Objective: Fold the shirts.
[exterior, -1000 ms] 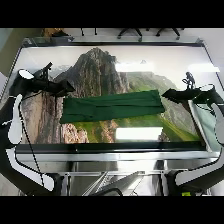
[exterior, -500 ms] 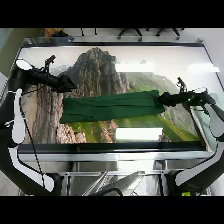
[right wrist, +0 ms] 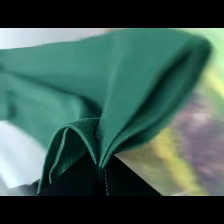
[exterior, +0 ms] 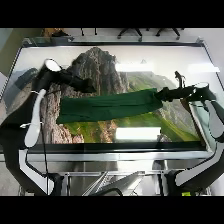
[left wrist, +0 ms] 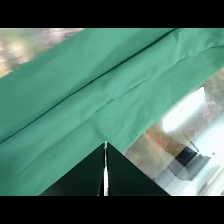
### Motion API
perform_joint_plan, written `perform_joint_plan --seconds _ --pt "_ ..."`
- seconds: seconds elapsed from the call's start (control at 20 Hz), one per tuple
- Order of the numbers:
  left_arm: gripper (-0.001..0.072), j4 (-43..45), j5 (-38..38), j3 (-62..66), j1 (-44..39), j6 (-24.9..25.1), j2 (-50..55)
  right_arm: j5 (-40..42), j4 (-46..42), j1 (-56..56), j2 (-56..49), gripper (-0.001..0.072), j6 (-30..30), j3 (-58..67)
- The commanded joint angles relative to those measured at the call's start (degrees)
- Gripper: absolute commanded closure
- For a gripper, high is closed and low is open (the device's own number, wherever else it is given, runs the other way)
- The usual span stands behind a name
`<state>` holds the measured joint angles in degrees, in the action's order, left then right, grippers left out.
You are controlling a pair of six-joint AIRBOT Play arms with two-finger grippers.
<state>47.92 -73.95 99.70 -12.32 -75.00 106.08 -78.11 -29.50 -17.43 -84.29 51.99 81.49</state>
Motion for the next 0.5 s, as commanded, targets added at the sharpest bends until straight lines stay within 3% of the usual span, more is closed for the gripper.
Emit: perform_joint_plan --seconds 0.0,0.2,0.45 --pt "0.0688 0.0 10.8 -5.3 -8.7 -0.1 2.1 -8.2 2.1 0.0 5.0 0.0694 3.9 3.5" --pt "0.0689 -0.2 16.5 -4.2 -18.8 -2.9 10.8 -13.8 8.5 0.0 12.1 0.0694 7.3 4.8" --pt "0.0689 -0.1 13.3 9.8 -25.6 -7.6 20.2 -15.2 9.2 0.0 17.4 0.0694 10.5 4.8"
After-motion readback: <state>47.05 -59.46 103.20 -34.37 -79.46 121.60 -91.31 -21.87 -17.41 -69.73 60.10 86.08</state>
